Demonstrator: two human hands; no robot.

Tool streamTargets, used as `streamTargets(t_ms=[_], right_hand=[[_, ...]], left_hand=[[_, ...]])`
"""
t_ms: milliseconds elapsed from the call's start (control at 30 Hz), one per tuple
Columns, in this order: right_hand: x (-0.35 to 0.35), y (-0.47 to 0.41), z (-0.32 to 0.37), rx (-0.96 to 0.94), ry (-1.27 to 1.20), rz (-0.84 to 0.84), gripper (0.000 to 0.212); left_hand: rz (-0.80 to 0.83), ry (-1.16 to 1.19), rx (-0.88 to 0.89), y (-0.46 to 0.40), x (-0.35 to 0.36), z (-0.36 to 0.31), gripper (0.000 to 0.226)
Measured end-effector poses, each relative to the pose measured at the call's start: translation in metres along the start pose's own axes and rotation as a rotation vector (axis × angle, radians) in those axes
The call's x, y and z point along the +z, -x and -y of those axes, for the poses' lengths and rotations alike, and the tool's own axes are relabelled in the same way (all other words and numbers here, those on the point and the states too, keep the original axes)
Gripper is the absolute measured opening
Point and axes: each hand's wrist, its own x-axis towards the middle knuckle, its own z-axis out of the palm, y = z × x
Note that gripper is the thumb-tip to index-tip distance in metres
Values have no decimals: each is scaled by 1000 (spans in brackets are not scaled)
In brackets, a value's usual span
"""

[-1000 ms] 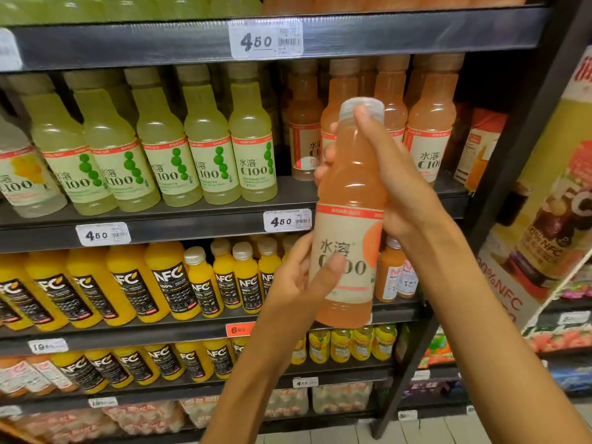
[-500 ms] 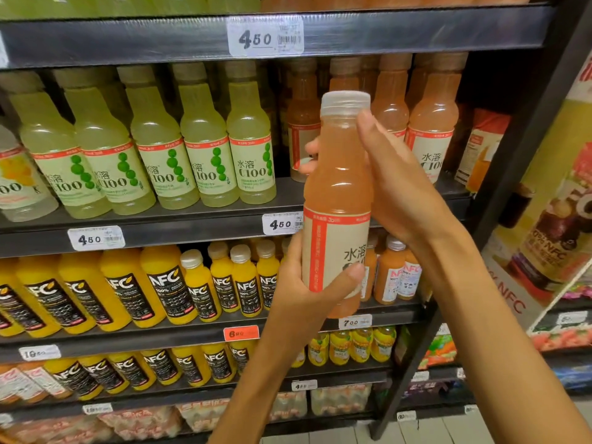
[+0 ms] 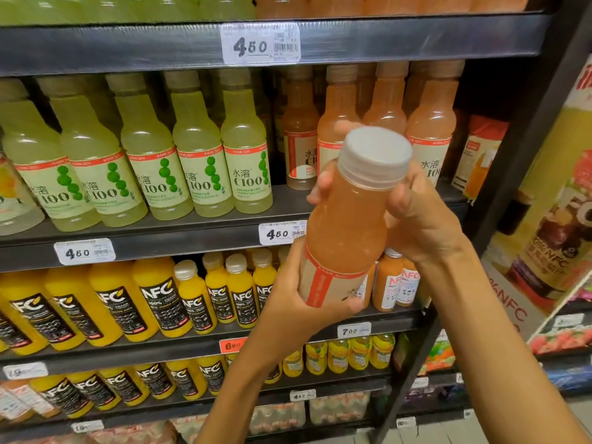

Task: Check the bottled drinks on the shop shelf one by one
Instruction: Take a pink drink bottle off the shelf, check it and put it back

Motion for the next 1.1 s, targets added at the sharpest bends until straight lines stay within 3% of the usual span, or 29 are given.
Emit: streamTargets(t_ms=[133, 233, 300, 400, 467, 533, 633, 700, 800, 967, 1033, 1100], right_hand=[[-2, -8, -2, 91, -3, -7, 55], [-6, -9, -7, 162, 36, -150, 38], [-7, -10, -9, 172, 111, -304, 27], [-7, -14, -12, 174, 178, -485, 30], [-8, -18, -12, 192, 197, -495, 31], [-10, -24, -11, 228, 129, -460, 34], [-10, -27, -16, 272, -187, -382, 50], [-8, -25, -21, 256, -319, -311, 54], [-8, -25, -20, 205, -229, -323, 32], [-12, -33, -15, 220, -28, -476, 26], [-16, -35, -15, 289, -19, -507, 31], [-20, -35, -16, 366, -83, -498, 42]], left_hand=[[200, 156, -129, 5, 0, 5, 79], [189, 190, -214, 7, 6, 8, 91], [101, 226, -202, 7, 7, 7, 82], [-9, 192, -192, 5, 7, 4, 49], [-17, 230, -240, 5, 8, 1, 45], [16, 328, -319, 5, 8, 2, 62], [155, 545, -345, 5, 7, 3, 72], [167, 575, -353, 5, 8, 4, 74], [56, 491, -324, 3, 9, 5, 69], [-69, 282, -310, 0, 3, -1, 63], [-25, 334, -337, 0, 2, -3, 67], [46, 536, -377, -1, 1, -6, 72]])
